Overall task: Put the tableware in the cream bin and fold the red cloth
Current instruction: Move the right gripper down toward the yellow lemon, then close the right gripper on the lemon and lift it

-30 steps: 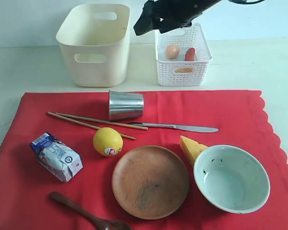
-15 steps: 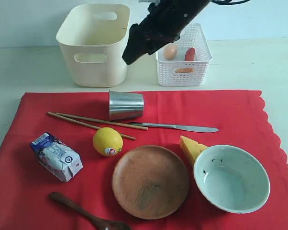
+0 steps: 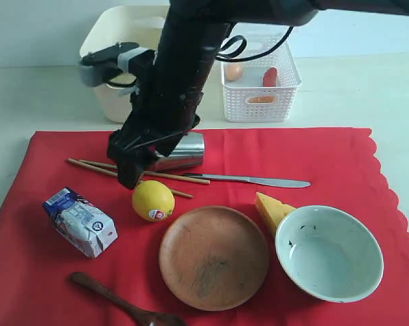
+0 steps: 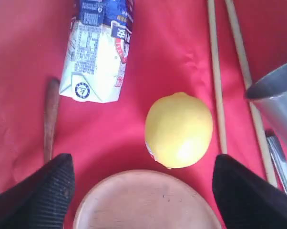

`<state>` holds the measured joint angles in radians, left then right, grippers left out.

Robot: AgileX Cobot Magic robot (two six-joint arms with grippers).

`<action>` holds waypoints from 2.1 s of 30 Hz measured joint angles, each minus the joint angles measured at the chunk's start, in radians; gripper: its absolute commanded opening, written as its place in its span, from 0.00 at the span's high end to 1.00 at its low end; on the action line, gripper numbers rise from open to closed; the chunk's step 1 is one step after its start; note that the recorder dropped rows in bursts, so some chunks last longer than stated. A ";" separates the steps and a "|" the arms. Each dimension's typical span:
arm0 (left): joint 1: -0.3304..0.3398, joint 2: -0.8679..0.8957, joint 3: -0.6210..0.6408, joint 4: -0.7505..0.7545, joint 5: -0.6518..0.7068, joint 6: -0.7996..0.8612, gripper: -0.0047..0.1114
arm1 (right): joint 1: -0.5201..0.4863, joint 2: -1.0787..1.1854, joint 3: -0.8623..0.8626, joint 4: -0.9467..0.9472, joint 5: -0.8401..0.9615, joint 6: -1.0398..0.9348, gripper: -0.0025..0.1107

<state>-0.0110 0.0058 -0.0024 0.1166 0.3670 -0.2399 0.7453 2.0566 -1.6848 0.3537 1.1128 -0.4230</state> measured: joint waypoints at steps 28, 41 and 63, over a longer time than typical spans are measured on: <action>0.000 0.000 0.000 0.000 0.000 0.000 0.96 | 0.067 0.146 0.017 -0.222 -0.165 0.340 0.31; 0.000 0.000 0.000 0.000 0.000 0.000 0.96 | 0.069 0.196 0.017 -0.186 -0.173 0.342 0.68; 0.000 0.000 0.000 0.000 0.000 0.000 0.96 | 0.069 -0.062 0.023 -0.222 -0.108 0.204 0.98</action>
<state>-0.0110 0.0058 -0.0024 0.1166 0.3670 -0.2399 0.8141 1.9943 -1.6615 0.1313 1.0046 -0.2192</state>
